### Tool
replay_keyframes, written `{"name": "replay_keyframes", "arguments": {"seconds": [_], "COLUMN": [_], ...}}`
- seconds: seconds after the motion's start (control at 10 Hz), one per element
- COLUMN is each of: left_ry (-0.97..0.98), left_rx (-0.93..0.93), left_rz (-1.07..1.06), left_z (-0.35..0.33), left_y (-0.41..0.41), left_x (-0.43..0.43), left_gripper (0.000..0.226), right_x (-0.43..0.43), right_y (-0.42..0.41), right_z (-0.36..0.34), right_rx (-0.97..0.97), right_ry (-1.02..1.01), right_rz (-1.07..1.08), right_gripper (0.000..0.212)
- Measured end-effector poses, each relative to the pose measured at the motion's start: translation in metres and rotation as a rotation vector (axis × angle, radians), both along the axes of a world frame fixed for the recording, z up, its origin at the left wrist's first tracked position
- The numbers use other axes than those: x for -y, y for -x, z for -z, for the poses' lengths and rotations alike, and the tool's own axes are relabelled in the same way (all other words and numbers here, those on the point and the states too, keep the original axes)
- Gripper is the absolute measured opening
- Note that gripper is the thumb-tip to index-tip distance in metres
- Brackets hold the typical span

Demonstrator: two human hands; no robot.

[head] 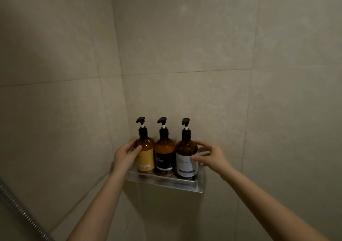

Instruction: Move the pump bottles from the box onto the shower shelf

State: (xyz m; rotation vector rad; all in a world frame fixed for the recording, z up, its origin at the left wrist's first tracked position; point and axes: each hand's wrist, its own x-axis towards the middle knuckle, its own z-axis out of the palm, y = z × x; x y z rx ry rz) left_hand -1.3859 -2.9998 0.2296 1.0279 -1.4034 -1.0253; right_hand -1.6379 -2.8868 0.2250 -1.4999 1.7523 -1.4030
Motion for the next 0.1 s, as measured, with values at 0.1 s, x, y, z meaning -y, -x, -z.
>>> {"name": "replay_keyframes", "arguments": {"seconds": [0.1], "left_ry": [0.001], "left_rx": [0.036], "left_rz": [0.019], "left_z": [0.0006], "left_y": [-0.0039], "left_x": [0.0039], "left_gripper": [0.050], "right_x": [-0.0016], "right_y": [-0.0041], "right_z": [-0.0010], "right_rx": [-0.018], "right_ry": [-0.011], "right_rz": [0.008], "right_gripper": [0.067]}}
